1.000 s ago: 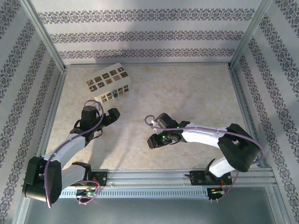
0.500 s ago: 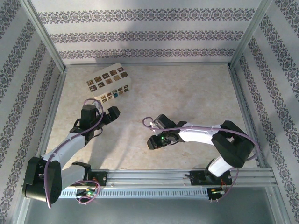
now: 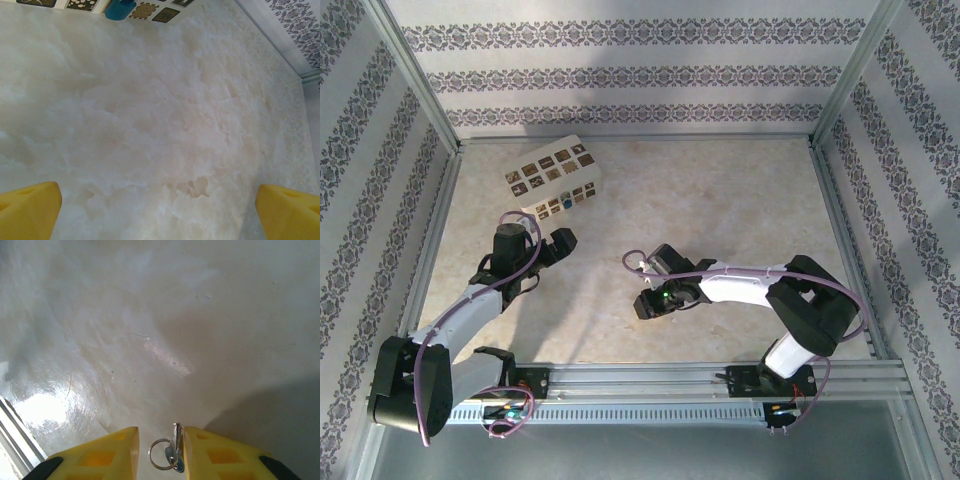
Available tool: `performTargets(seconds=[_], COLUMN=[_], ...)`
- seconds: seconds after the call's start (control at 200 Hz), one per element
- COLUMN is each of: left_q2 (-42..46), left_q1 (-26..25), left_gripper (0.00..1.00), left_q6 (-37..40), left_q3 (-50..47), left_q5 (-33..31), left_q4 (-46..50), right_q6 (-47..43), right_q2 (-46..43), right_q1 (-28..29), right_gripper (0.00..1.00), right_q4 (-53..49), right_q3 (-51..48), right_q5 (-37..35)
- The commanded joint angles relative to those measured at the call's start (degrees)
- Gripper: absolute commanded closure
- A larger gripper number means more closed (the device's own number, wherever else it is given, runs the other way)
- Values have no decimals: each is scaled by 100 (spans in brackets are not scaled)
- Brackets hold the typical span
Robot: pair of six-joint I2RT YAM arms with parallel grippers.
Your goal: Unlock the padlock with the key
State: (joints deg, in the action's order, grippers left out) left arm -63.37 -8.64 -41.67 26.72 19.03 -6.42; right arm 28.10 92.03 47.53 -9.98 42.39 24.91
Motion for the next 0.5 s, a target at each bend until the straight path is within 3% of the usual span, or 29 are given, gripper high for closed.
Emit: performTargets(seconds=[0.0, 0.5], left_q2=[87, 52], left_q1=[-67, -69], left_gripper=[1, 1], left_q6=[89, 160], left_q3=[162, 226], left_q5=[-74, -118], left_q4=[160, 211], right_q6=[-129, -15], right_q2=[22, -214], right_q1=[46, 75], right_gripper=[70, 71], right_q4=[-17, -123], right_q3=[55, -214], right_q5=[-69, -47])
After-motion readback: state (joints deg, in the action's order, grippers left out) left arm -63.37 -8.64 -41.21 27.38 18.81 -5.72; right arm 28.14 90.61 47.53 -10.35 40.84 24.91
